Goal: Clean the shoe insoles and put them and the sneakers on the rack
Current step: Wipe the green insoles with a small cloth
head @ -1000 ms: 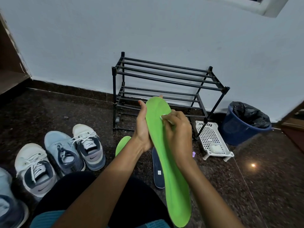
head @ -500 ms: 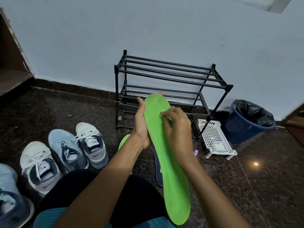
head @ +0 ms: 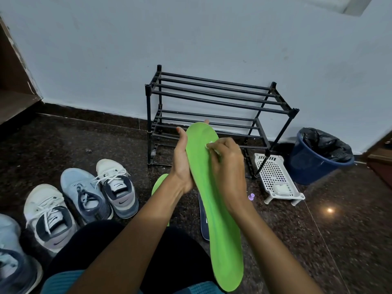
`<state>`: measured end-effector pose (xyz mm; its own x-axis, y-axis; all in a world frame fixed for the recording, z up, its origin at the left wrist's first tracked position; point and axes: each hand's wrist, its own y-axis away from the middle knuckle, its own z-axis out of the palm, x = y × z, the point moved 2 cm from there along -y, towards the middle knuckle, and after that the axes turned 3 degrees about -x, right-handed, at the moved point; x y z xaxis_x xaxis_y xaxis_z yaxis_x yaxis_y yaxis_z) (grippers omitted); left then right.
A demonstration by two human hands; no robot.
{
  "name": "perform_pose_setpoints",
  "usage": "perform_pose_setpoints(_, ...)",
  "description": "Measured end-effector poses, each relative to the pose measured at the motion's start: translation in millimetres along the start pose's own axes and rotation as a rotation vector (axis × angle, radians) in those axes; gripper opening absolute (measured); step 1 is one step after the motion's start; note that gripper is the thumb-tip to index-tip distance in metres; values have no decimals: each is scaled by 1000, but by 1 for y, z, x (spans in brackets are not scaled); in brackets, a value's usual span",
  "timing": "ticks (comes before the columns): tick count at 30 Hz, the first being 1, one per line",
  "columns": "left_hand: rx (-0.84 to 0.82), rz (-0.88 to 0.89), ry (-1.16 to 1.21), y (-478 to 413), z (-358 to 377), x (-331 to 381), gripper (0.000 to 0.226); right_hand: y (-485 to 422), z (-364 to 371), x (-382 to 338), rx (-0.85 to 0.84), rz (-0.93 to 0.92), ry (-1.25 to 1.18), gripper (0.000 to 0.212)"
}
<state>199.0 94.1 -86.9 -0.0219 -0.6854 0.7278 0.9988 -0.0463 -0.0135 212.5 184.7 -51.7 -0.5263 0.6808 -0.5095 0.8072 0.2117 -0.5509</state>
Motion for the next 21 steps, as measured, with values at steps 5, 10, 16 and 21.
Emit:
perform_pose_setpoints(5,-13,-35,37,0,1,-1,74,17,8,-11,-79,-69,-136,16)
perform_pose_setpoints(10,-16,-11,6,0,2,0,73,9,1,-4,-69,-42,-83,14)
perform_pose_setpoints(16,-3,5,-39,-1,2,-4,70,0,-1,1,10,36,-44,15)
perform_pose_setpoints(21,-18,-70,18,3,7,-6,71,8,8,-17,-36,-46,-135,15)
